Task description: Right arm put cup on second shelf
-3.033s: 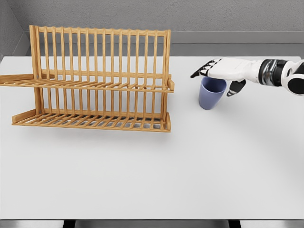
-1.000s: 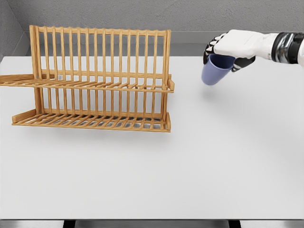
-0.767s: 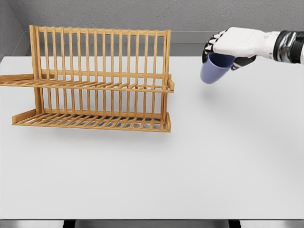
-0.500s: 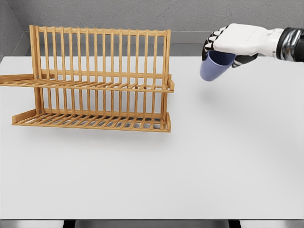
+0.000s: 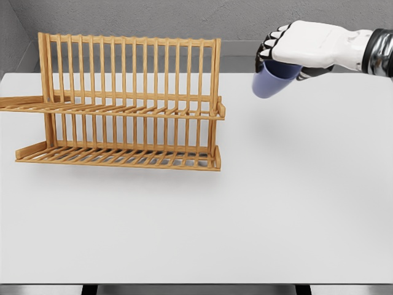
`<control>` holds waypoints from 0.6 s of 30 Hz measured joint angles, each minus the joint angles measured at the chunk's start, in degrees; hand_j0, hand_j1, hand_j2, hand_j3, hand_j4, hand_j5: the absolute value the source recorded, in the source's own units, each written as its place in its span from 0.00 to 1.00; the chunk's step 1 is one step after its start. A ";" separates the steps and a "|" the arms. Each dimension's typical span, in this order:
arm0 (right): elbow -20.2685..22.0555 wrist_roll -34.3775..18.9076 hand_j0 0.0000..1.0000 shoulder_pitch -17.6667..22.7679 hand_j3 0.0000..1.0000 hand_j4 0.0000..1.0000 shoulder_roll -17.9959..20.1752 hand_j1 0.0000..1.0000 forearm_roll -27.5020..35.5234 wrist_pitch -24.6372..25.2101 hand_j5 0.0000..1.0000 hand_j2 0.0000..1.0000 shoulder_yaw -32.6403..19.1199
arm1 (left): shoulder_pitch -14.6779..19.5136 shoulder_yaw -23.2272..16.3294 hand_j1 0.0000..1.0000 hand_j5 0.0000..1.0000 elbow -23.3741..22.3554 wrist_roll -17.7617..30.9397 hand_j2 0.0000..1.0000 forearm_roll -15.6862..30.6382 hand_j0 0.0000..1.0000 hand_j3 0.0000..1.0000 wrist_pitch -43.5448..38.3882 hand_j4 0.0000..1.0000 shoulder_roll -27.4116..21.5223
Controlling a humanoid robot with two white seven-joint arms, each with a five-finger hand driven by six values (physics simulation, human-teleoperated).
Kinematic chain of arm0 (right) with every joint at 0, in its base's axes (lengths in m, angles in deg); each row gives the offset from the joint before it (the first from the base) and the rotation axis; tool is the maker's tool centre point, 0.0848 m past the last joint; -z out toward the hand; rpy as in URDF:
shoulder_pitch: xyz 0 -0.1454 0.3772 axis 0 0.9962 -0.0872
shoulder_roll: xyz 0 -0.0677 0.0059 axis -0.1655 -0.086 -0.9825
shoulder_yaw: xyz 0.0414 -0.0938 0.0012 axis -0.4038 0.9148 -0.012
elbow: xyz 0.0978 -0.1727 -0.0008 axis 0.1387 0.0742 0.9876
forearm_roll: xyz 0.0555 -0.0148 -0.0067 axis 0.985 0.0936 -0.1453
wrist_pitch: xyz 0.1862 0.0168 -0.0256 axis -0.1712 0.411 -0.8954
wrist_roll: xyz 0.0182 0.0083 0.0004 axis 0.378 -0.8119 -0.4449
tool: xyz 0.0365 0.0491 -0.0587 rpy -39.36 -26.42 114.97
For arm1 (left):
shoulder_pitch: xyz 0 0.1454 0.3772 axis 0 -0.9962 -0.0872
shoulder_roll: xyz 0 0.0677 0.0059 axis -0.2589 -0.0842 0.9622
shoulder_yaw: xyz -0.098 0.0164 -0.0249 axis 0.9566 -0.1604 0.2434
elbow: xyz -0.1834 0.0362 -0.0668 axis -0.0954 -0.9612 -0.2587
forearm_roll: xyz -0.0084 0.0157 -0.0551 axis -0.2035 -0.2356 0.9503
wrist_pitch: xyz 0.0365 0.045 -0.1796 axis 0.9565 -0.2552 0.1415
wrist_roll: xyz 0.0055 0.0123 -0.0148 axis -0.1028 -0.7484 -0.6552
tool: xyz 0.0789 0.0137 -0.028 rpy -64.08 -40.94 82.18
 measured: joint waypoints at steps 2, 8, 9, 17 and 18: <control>0.54 -0.01 0.60 -0.09 0.60 0.60 -0.04 0.60 0.01 0.01 0.60 0.60 -0.04 | 0.00 0.00 1.00 1.00 0.00 0.00 1.00 0.00 1.00 1.00 0.00 1.00 0.00; 1.87 0.00 0.60 0.09 0.60 0.60 -0.18 0.60 0.01 -0.02 0.60 0.60 -1.58 | 0.00 0.00 1.00 1.00 0.00 0.00 1.00 0.00 1.00 1.00 0.00 1.00 0.00; 2.03 0.00 0.60 0.09 0.60 0.60 -0.22 0.60 0.01 -0.01 0.60 0.60 -1.72 | 0.00 0.00 1.00 1.00 0.00 0.00 1.00 0.00 1.00 1.00 0.00 1.00 0.00; 3.77 0.00 0.60 0.00 0.60 0.60 -0.31 0.60 0.02 -0.03 0.60 0.60 -2.15 | 0.00 0.00 1.00 1.00 0.00 0.00 1.00 0.00 1.00 1.00 0.00 1.00 0.00; 4.13 -0.01 0.60 0.00 0.60 0.60 -0.30 0.60 0.00 -0.04 0.60 0.60 -2.16 | 0.00 0.00 1.00 1.00 0.00 0.00 1.00 0.00 1.00 1.00 0.00 1.00 0.00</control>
